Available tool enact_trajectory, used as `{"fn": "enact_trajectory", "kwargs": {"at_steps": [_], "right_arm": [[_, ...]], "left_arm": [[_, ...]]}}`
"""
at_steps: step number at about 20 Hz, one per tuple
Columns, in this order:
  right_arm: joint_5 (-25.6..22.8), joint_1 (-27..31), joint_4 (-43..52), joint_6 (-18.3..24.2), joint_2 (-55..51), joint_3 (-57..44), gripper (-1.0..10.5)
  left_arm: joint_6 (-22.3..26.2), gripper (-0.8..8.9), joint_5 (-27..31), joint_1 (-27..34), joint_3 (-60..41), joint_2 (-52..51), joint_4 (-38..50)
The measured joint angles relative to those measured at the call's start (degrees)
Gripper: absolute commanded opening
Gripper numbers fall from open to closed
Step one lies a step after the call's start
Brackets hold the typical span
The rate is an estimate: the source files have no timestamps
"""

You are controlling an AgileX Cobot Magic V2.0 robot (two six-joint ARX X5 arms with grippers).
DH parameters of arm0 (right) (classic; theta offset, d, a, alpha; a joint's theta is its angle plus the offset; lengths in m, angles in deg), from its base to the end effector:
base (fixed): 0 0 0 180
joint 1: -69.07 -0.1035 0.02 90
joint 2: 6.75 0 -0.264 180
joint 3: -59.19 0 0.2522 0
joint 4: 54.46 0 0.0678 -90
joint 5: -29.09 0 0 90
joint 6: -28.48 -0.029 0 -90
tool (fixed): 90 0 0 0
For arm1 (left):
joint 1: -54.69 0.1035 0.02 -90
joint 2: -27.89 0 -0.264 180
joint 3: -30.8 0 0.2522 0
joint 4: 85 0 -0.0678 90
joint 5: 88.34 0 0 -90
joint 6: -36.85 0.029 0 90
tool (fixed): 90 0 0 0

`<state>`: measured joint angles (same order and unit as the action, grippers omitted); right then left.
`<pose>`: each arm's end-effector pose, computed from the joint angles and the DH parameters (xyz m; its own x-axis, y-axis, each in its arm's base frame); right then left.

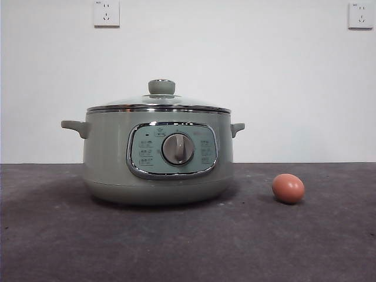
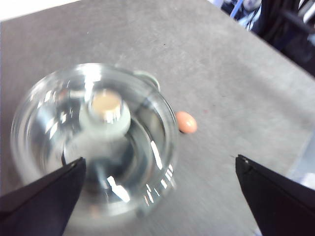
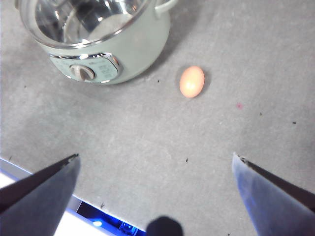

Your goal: Pick up the egg,open the lid,put the egg in the pot,close the lid

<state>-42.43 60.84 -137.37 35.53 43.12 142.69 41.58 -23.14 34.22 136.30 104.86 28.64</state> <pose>0.1194 0.0266 0.3728 0.5670 0.4023 -0.7188 -0.4299 0.8889 0.1584 0.2360 -0.1011 0.4234 0.5250 -0.6437 -0.5568 0.6731 0.7144 -0.1913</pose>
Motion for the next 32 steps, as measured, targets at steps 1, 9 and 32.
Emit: {"fn": "enact_trajectory", "kwargs": {"at_steps": [1,9,32], "right_arm": [[0.0,0.0,0.0,0.0,0.2,0.0,6.7],[0.0,0.0,0.0,0.0,0.4,0.0,6.6],[0.0,0.0,0.2,0.0,2.1,0.0,6.6]], "left_arm": [[0.6,6.97,1.5,-1.0,2.8,3.7,0.3],[2.8,6.91,7.1,-4.4,15.8,26.1,2.1],[4.7,0.16,10.2,-4.6,16.3,33.7,1.2]]}}
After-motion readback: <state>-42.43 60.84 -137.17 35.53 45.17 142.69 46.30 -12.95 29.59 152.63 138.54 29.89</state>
